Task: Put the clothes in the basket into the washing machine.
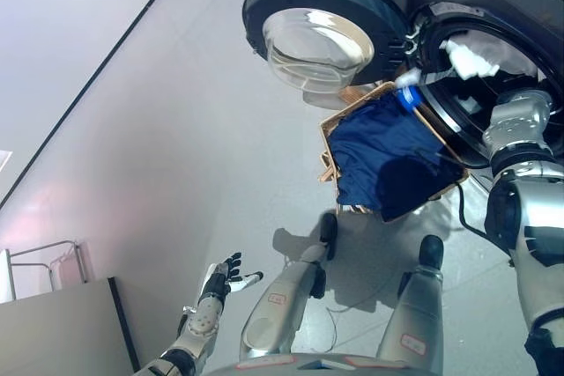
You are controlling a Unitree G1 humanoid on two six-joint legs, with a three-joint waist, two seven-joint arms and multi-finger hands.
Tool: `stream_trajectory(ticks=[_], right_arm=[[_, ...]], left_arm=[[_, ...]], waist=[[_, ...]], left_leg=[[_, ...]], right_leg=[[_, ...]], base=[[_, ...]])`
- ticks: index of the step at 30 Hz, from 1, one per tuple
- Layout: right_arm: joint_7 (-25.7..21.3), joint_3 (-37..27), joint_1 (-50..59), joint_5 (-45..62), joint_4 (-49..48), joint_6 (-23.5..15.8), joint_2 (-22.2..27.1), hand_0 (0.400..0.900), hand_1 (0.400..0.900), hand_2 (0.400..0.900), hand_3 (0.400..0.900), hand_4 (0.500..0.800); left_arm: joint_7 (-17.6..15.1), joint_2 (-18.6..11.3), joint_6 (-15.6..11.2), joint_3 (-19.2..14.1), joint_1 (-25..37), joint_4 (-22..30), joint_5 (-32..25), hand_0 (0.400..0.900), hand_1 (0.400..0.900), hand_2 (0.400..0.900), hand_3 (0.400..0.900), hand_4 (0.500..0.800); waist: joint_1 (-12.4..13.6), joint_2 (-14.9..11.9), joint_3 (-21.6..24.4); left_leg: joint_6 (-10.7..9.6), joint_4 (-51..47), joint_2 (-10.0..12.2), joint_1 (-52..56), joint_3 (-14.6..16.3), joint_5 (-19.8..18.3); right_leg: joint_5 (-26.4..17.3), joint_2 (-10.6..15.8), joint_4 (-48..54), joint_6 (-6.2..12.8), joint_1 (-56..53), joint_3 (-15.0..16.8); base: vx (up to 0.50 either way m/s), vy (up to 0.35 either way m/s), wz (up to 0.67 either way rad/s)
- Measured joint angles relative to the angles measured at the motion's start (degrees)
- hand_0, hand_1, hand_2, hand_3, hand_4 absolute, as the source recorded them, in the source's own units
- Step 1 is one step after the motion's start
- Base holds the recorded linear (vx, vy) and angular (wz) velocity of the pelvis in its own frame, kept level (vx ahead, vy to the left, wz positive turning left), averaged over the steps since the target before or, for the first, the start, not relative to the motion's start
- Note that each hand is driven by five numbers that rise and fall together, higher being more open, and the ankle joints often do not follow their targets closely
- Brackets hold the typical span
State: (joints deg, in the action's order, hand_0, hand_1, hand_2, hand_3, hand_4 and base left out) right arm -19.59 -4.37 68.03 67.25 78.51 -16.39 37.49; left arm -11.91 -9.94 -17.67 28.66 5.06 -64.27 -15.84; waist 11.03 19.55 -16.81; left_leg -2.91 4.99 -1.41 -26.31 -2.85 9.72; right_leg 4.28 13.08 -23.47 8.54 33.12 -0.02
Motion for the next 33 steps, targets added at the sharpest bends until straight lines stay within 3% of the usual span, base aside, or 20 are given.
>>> stream_trajectory(ticks=[1,9,25,33], right_arm=[[0.0,0.1,0.0,0.0,0.0,-0.1,0.0,0.9,0.9,0.9,0.9,0.8],[0.2,-2.2,0.0,0.7,3.7,0.2,-0.1,0.9,0.9,0.9,0.9,0.8],[2.9,-1.9,-3.9,-1.7,5.2,2.2,-1.0,0.9,0.9,0.9,0.9,0.8],[7.6,2.0,-22.0,-16.1,4.6,4.1,-10.8,0.9,0.9,0.9,0.9,0.8]], left_arm=[[0.0,0.0,0.0,-0.1,0.0,0.0,0.0,0.9,0.9,0.9,0.9,0.8],[1.2,0.0,0.1,-1.8,-0.1,0.4,0.1,0.9,0.9,0.9,0.9,0.8],[3.4,-0.1,1.5,-2.1,-0.8,0.4,0.1,0.9,0.9,0.9,0.9,0.8],[3.9,-0.2,2.6,-4.4,-3.0,-2.4,0.4,0.9,0.9,0.9,0.9,0.8]], waist=[[0.0,0.0,0.0],[-0.2,0.0,0.1],[-0.1,-0.2,0.3],[-0.7,-6.6,8.1]], left_leg=[[-0.1,-0.4,0.2,0.3,-0.3,0.2],[-0.2,-2.0,0.7,3.3,-1.5,0.7],[-0.1,-3.9,1.4,7.2,-1.4,0.7],[-0.7,-5.6,2.8,11.1,-0.7,-0.5]], right_leg=[[0.0,-0.1,0.1,0.02,-0.4,-0.4],[-0.2,-0.4,2.7,-0.19,-4.6,-2.2],[-1.0,-1.0,6.3,-0.21,-9.3,-2.8],[-0.9,-2.0,9.9,-0.47,-13.7,-3.3]], base=[[0.02,-0.059,0.04],[0.02,-0.028,-0.01],[0.0,-0.004,-0.01],[0.02,-0.043,-0.07]])
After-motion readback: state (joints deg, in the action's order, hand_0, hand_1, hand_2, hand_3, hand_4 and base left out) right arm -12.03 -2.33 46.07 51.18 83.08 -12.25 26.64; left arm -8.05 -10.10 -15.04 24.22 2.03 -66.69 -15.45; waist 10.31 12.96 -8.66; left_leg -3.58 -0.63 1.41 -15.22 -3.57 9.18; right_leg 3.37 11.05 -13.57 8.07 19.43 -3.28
